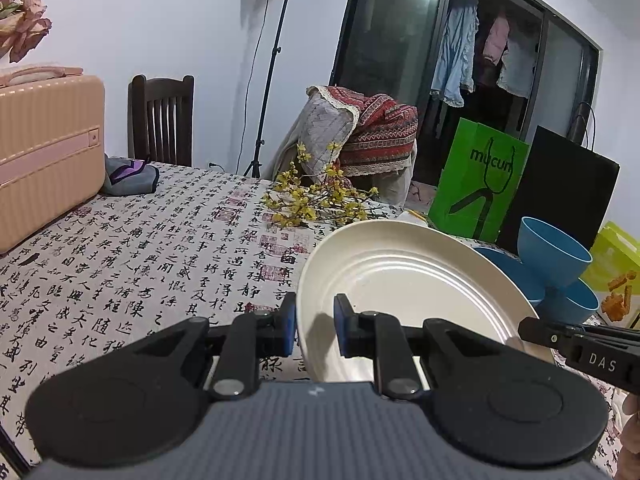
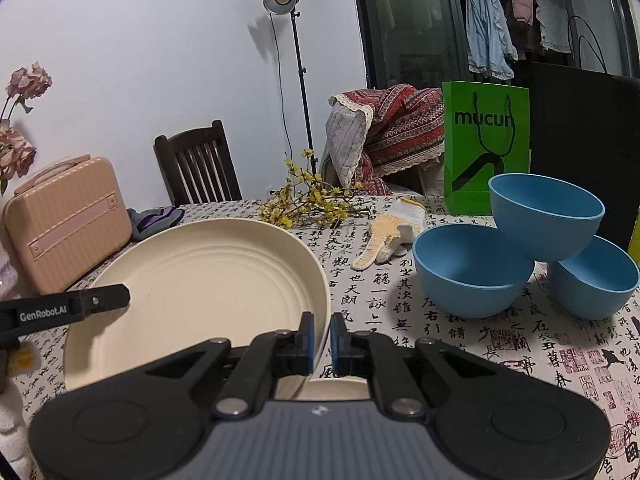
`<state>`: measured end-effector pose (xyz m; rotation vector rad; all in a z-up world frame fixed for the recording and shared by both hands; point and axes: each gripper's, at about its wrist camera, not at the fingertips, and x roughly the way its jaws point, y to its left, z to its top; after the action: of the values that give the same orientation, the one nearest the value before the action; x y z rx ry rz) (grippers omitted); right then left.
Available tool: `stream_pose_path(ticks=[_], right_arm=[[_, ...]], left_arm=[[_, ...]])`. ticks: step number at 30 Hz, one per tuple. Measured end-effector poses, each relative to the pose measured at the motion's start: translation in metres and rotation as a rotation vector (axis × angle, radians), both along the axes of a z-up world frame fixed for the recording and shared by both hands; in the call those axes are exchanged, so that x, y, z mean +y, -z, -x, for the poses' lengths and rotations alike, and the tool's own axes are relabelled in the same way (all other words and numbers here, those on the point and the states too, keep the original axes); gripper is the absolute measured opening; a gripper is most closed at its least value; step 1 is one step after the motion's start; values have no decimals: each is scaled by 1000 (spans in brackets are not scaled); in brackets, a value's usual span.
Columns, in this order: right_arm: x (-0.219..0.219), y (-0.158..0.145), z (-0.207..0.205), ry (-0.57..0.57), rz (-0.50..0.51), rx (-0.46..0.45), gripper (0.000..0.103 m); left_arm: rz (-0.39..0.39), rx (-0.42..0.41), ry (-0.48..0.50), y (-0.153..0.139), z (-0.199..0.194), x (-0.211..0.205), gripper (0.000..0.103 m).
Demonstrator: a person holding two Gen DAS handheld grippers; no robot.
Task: Organize plates and bowls
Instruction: 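Carry the held cream plate with both grippers past the stacked blue bowls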
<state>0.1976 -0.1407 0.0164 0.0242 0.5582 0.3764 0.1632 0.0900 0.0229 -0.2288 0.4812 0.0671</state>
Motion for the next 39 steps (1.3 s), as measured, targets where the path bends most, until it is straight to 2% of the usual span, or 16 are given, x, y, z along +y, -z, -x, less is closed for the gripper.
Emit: stream_pose_path(ticks=[39], right_arm=[[-34, 2, 31, 46, -24, -10, 8]], left_arm=[[17, -3, 51, 10, 24, -31, 19]])
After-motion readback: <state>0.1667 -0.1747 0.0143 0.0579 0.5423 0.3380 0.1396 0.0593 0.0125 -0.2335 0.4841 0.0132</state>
